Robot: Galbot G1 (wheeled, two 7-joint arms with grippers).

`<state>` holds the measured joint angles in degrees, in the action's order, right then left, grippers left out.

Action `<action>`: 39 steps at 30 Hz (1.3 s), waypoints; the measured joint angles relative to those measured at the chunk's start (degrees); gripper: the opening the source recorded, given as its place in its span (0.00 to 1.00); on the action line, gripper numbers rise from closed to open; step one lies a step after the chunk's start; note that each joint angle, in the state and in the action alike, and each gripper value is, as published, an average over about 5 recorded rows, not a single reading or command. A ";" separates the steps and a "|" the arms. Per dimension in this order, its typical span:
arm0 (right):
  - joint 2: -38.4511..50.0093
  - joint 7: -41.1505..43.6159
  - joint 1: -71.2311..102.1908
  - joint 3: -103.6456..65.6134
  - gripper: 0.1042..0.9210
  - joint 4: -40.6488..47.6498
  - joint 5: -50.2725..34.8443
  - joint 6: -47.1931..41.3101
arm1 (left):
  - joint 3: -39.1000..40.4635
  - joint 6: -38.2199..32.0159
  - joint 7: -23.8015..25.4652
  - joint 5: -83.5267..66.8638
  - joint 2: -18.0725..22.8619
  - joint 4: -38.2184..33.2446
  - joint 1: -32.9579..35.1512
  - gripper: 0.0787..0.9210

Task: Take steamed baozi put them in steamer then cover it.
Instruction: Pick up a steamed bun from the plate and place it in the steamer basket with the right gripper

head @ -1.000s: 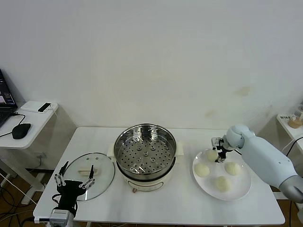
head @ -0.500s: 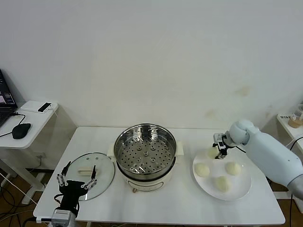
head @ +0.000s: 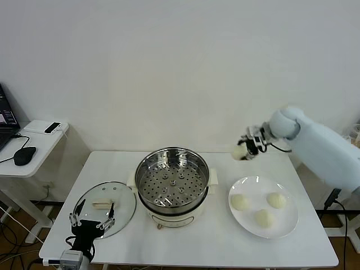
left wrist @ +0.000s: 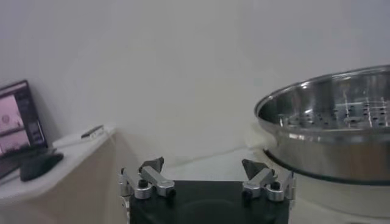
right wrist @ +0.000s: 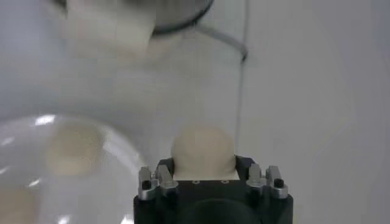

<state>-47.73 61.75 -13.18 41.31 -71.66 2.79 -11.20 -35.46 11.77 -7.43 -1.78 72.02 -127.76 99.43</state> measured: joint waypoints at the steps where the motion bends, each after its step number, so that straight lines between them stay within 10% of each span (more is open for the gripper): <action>1: -0.81 -0.16 -1.40 0.99 0.63 -0.14 -1.17 0.11 | 0.00 0.04 0.00 -0.41 -0.02 0.12 0.10 0.88; 17: -18.16 -2.11 -12.17 15.93 0.63 2.97 -10.25 6.13 | -0.22 0.39 0.37 -3.85 -0.12 -1.05 2.07 0.88; 39: -32.02 -4.86 -10.99 26.72 0.63 14.88 1.73 21.36 | -1.07 -0.11 0.19 -3.73 0.59 -3.33 3.61 0.88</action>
<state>-79.75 56.89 -24.17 68.02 -56.78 4.51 10.16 -36.53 11.66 -7.24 -5.51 72.61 -131.09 103.04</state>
